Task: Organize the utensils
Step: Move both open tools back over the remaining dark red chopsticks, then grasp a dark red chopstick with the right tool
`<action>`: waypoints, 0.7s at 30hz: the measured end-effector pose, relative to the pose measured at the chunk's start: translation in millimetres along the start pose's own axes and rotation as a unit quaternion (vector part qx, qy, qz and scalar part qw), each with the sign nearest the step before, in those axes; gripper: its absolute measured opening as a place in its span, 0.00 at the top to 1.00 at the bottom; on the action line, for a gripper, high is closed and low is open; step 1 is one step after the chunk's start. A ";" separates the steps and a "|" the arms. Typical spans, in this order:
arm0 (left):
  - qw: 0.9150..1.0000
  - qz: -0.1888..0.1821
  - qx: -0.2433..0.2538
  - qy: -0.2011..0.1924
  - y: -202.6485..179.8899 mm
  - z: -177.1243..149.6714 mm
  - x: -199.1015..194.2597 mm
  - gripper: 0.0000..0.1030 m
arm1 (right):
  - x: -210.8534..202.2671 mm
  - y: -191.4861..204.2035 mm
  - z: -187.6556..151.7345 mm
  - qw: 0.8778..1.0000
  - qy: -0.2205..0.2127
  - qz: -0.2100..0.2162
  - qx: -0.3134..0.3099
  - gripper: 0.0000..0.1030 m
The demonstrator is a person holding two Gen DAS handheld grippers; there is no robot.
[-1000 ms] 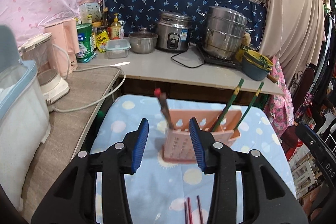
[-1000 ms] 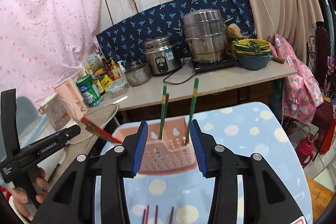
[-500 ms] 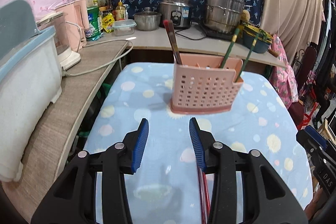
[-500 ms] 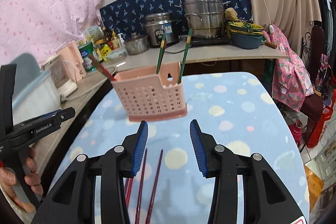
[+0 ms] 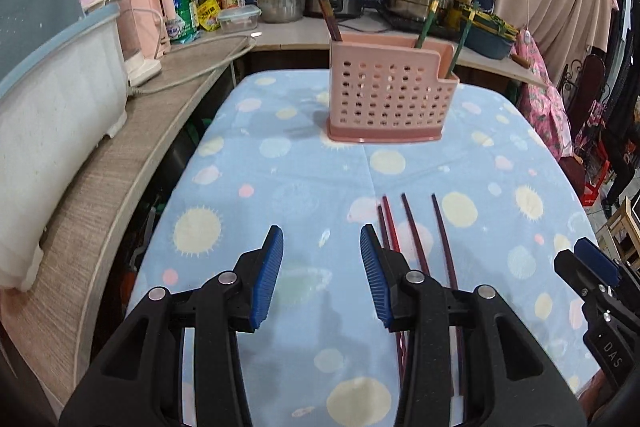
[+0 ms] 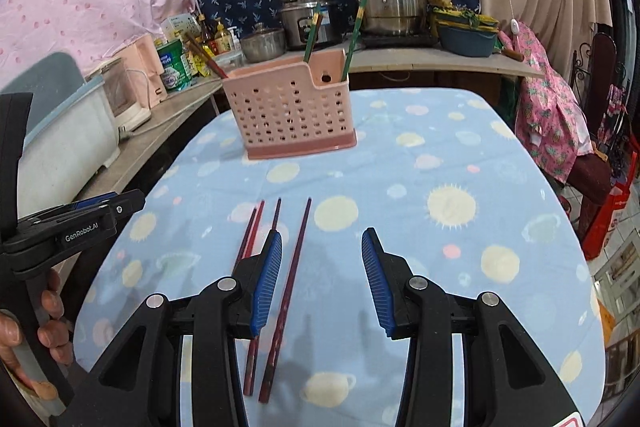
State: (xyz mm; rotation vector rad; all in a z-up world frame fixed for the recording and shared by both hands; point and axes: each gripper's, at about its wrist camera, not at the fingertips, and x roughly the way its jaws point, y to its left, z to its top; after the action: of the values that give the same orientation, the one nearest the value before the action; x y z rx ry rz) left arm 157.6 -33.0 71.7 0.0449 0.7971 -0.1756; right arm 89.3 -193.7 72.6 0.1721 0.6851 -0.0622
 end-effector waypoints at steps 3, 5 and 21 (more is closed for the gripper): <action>1.000 0.000 0.000 0.015 -0.1 -13.9 3.6 0.63 | 2.9 3.2 -15.0 1.000 0.014 -0.002 -0.006 0.60; 1.000 0.000 -0.001 0.023 -0.6 -22.1 6.2 0.63 | 5.9 5.3 -25.5 1.000 0.025 0.000 -0.006 0.60; 0.999 0.002 0.004 0.054 -5.4 -51.1 17.1 0.63 | 29.2 23.1 -71.8 0.997 0.076 0.011 -0.007 0.60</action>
State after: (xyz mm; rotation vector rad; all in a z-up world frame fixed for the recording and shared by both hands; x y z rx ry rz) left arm 132.3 -35.2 23.8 0.0629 0.9046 -0.1738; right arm 69.7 -158.1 2.6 0.1713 0.8345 -0.0230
